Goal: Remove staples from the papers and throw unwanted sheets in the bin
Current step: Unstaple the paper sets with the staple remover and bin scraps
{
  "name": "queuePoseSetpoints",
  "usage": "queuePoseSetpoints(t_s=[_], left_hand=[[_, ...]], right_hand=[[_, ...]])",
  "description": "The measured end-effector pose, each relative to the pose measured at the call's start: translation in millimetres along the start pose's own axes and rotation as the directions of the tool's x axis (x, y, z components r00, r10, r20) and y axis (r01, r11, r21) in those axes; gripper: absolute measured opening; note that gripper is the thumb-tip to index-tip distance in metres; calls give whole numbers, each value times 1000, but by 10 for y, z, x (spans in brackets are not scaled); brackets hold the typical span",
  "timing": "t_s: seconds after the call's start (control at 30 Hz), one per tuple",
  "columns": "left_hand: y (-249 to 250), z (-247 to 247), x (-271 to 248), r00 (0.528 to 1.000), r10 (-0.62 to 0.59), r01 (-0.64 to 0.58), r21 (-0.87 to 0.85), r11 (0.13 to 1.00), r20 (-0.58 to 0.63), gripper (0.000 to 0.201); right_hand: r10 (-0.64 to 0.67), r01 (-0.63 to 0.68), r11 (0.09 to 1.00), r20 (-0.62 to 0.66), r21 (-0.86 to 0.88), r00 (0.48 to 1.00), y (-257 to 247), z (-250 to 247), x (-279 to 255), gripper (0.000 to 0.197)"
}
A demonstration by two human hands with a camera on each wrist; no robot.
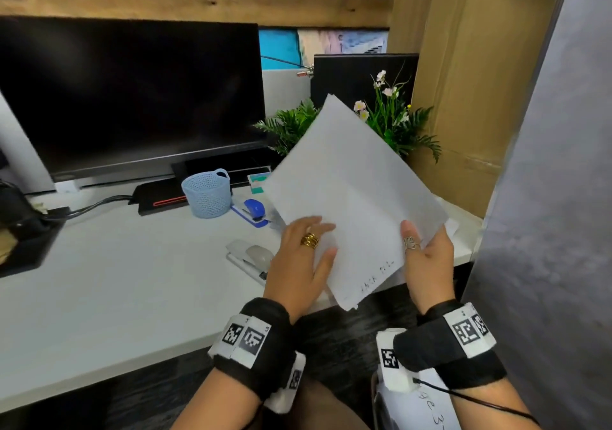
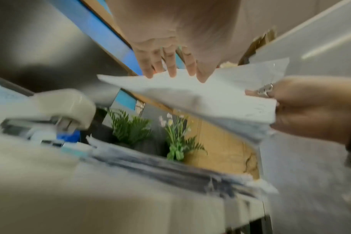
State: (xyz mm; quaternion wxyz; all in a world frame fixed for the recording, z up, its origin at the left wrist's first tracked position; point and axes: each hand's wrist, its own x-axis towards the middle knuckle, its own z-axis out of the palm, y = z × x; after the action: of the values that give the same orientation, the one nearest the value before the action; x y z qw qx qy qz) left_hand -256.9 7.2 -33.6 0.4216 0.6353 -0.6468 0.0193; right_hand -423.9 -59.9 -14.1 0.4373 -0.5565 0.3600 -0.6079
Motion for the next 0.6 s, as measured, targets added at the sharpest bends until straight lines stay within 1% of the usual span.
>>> queuePoseSetpoints(t_s=[0.1, 0.17, 0.2, 0.23, 0.33, 0.43, 0.5, 0.53, 0.6], left_hand=[[112, -273, 112, 984, 24, -14, 54, 998, -178, 41], [134, -484, 122, 968, 48, -14, 136, 991, -245, 50], [126, -587, 112, 966, 53, -4, 189, 982, -255, 55], [102, -677, 88, 968, 49, 11, 239, 971, -246, 60], [-80, -851, -55, 988, 0, 54, 346, 937, -155, 68], [-338, -924, -276, 993, -88, 115, 413, 903, -84, 67], [-493, -951, -415, 990, -132, 137, 450, 882, -44, 61], [-558, -966, -470, 988, -153, 146, 463, 874, -23, 55], [-663, -999, -542, 979, -202, 177, 488, 855, 1, 35]], right_hand=[[-23, 20, 997, 32, 74, 999, -142, 125, -36, 32], [-5, -6, 995, 111, 103, 994, -157, 224, -91, 30], [16, -34, 994, 166, 108, 986, -141, 280, -141, 30], [37, -62, 993, 230, 104, 973, -99, 336, -201, 30], [98, -122, 992, 402, 34, 910, 87, 528, -418, 27], [155, -150, 987, 498, -51, 853, 292, 693, -625, 25], [171, -140, 985, 561, -99, 810, 411, 797, -748, 32], [172, -127, 985, 596, -117, 785, 455, 841, -800, 34], [158, -87, 986, 651, -140, 742, 500, 911, -858, 34]])
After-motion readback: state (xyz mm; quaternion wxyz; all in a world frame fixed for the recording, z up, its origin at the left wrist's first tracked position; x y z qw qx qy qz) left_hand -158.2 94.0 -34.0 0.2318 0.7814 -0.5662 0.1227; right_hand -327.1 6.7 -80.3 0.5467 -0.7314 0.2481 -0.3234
